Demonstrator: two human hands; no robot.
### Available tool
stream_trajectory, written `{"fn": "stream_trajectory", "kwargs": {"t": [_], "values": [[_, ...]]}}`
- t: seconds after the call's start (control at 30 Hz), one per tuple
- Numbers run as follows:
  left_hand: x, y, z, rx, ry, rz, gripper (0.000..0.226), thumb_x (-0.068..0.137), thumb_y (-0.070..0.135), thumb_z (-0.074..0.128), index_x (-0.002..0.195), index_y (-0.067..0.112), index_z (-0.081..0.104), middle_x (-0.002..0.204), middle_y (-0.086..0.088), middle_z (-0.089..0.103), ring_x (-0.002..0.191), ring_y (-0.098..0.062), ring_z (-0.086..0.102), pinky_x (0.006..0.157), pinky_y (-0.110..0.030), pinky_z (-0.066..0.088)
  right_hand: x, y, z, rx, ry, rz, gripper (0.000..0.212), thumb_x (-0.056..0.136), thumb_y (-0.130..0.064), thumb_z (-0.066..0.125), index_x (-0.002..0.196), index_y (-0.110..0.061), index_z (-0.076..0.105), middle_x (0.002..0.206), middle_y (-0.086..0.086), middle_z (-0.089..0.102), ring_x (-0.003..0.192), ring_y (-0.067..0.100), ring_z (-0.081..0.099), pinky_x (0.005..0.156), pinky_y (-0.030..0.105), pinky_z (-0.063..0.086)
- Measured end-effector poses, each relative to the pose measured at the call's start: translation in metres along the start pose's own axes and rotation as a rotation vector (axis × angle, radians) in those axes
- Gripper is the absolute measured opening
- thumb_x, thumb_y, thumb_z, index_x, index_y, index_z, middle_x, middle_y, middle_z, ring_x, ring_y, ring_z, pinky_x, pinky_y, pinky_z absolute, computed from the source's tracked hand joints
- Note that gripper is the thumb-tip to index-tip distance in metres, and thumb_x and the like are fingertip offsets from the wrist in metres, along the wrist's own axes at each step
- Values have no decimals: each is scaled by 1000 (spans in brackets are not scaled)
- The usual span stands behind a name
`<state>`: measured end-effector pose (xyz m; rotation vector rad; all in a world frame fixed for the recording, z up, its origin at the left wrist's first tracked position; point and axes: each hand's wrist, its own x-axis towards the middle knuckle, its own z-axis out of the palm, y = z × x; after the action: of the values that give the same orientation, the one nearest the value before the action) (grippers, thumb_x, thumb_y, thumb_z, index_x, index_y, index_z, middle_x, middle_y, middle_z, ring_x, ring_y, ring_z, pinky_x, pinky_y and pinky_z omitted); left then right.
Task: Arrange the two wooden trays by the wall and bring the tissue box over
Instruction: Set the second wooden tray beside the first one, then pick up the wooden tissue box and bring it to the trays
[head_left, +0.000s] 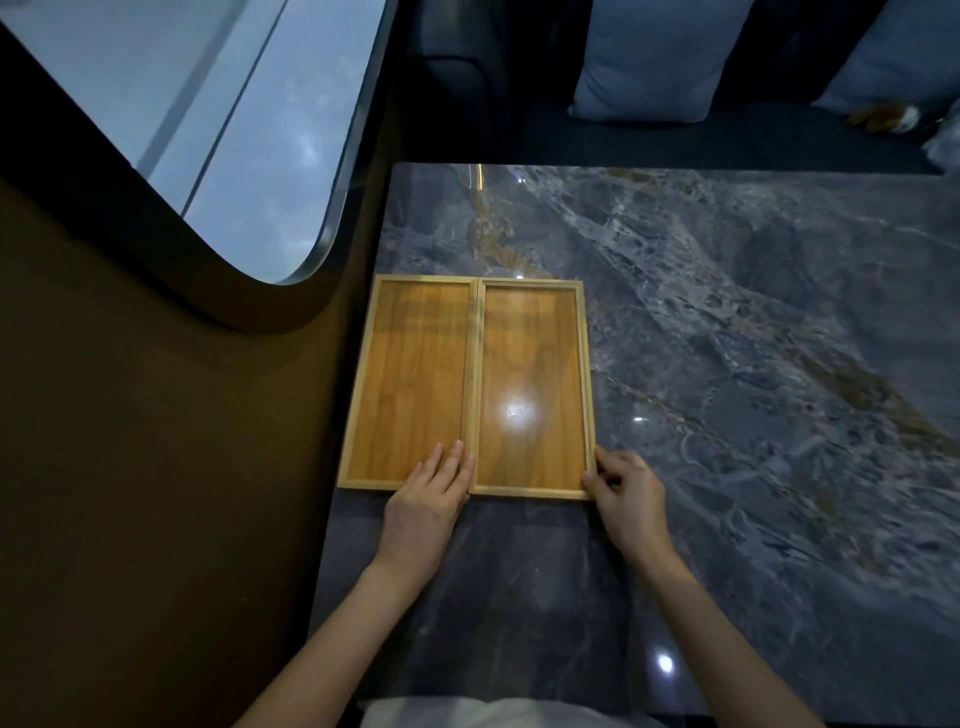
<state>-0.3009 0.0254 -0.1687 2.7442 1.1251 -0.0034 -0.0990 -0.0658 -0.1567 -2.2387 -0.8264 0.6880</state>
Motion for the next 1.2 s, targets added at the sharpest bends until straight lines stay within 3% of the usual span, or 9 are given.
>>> {"fn": "stream_trajectory", "kwargs": {"t": [0.4,0.5,0.57,0.7,0.83,1.07,1.2], "values": [[1,2,-6,50,-81,-19,56,64,15,81,117,12,61,121,-7,66,109,-25,64,81,-34,57,0,1,-1,-12,-23,-18,33,82,-5,60,115,2,58,106,17,61,93,25,58,84,24,39],[3,4,-13,61,-115,-20,55,63,16,81,114,11,63,118,-8,68,106,-25,65,73,-34,60,0,-2,-5,-96,-110,-59,24,87,-9,53,109,-6,61,95,8,53,89,20,53,80,24,37],[9,10,-26,95,-175,-33,50,66,19,80,113,11,64,117,-8,69,103,-25,67,69,-33,60,2,-3,-11,-183,-177,-84,15,87,-15,50,98,-11,59,90,9,53,89,26,56,75,32,44],[41,29,-61,93,-319,-91,31,85,35,55,104,13,62,110,-7,64,101,-24,60,77,-34,53,11,-8,-37,-317,-355,-111,18,85,-25,49,89,-12,61,97,13,66,93,31,61,75,38,47],[84,57,-79,98,-424,-153,37,88,41,47,106,12,62,111,-10,64,103,-28,61,83,-36,51,20,-3,-79,-457,-381,-182,24,85,-28,47,88,-11,64,101,15,69,97,31,62,76,37,48],[161,162,-91,20,-342,-28,37,86,39,47,102,12,66,110,-17,67,105,-34,61,81,-36,49,38,45,-201,-470,-307,-191,22,88,-25,48,90,-10,63,102,17,68,96,31,62,73,34,45],[205,252,-104,-10,-282,47,34,86,37,47,101,14,66,114,-17,65,107,-36,59,86,-38,48,50,88,-279,-457,-199,-140,19,85,-26,49,88,-16,65,100,15,70,97,32,63,77,39,49]]}}
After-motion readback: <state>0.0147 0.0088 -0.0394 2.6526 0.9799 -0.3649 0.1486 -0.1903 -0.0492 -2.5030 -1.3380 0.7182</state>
